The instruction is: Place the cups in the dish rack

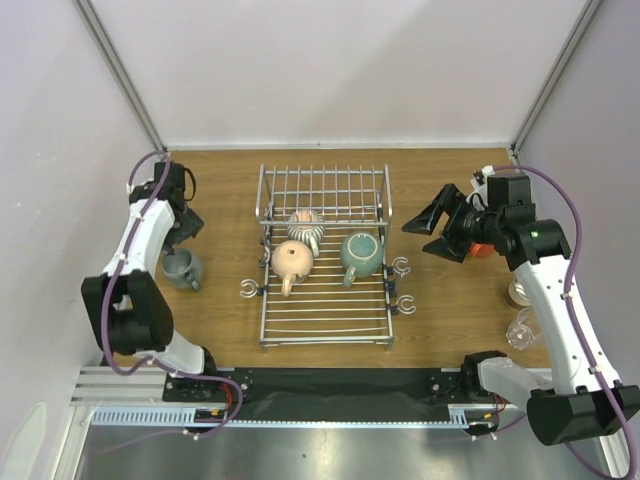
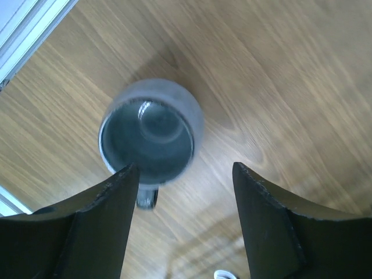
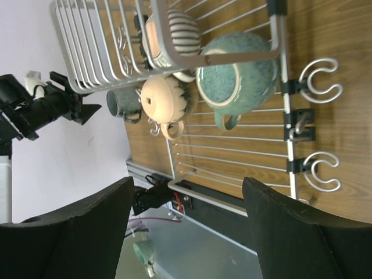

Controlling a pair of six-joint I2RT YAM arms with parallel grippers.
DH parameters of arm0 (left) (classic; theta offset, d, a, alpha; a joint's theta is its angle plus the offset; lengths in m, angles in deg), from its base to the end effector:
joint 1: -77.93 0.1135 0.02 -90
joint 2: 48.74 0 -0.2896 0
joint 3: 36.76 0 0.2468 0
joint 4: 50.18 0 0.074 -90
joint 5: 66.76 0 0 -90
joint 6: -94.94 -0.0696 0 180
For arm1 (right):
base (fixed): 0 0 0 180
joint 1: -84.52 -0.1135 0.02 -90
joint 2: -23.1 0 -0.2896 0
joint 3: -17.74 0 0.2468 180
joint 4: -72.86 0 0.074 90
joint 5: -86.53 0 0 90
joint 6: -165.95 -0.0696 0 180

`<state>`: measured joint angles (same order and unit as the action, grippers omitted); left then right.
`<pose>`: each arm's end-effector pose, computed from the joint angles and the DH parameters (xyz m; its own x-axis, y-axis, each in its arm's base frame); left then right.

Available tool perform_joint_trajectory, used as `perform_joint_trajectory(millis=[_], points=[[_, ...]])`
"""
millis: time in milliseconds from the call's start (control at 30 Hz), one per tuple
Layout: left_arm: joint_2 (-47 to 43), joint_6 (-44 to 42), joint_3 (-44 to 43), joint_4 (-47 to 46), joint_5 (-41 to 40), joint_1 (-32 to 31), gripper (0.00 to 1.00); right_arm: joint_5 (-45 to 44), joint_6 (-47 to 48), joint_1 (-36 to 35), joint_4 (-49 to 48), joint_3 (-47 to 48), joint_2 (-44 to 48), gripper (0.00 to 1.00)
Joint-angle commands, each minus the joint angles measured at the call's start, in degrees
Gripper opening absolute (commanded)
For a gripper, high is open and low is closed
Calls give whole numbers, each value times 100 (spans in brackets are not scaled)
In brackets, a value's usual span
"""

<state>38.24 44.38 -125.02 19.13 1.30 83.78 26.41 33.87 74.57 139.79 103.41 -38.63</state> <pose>0.2991 0.0568 0.2797 -0.5641 -0.6501 -0.5091 -0.7665 0.6416 0.0299 0.1976 0.0699 0.3771 -0.8394 0.4427 -0.3153 0.0725 0.6661 0.7423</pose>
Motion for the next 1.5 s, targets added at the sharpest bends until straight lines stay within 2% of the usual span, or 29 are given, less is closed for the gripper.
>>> perform_joint_trajectory(millis=[0, 267, 333, 533, 667, 833, 867, 967, 1000, 1133, 1200, 1300, 1333, 1400, 1433, 1467], points=[[415, 64, 19, -409, -162, 136, 69, 219, 324, 161, 119, 276, 83, 82], [1277, 55, -104, -576, -189, 206, 64, 79, 517, 213, 374, 549, 48, 82], [1514, 64, -113, -611, -31, 268, 61, 61, 508, 240, 383, 549, 56, 82], [1577, 2, -271, -611, 49, 312, 30, 17, 464, 275, 400, 593, 65, 82], [1270, 37, -324, -603, 399, 478, 1, 17, 403, 284, 357, 584, 56, 82], [251, 458, -525, -698, 1304, 488, 0, 122, 377, 266, 260, 558, -5, 82], [-212, 642, -604, -734, 1401, 470, 0, 148, 368, 266, 225, 549, -5, 82], [-874, 907, -1061, -944, 1560, 277, 0, 228, 368, 214, 120, 540, -84, 82], [-1250, 942, -1280, -1032, 1822, 216, 0, 271, 359, 196, 76, 540, -110, 81], [-1824, 1328, -1695, -1305, 2780, 206, 0, 727, 192, 187, -293, 592, -128, 82], [-2288, 1645, -1564, -1813, 3228, 189, 0, 886, 17, 126, -670, 619, -137, 82], [-2912, 2075, -1056, -3148, 4353, 180, 0, 1080, -71, -190, -1128, 864, -216, 82], [-3089, 2216, -871, -3978, 4843, 163, 0, 1194, -80, -487, -1277, 952, -260, 82], [-3466, 2769, -162, -5036, 5119, -4, 0, 1335, -185, -804, -1891, 1120, -278, 84], [-3660, 3023, 35, -5981, 5294, -57, 0, 1509, -264, -989, -2181, 1120, -269, 85], [-3714, 3635, 219, -6364, 5653, -144, 0, 1598, -396, -1304, -2827, 1077, -269, 87]])
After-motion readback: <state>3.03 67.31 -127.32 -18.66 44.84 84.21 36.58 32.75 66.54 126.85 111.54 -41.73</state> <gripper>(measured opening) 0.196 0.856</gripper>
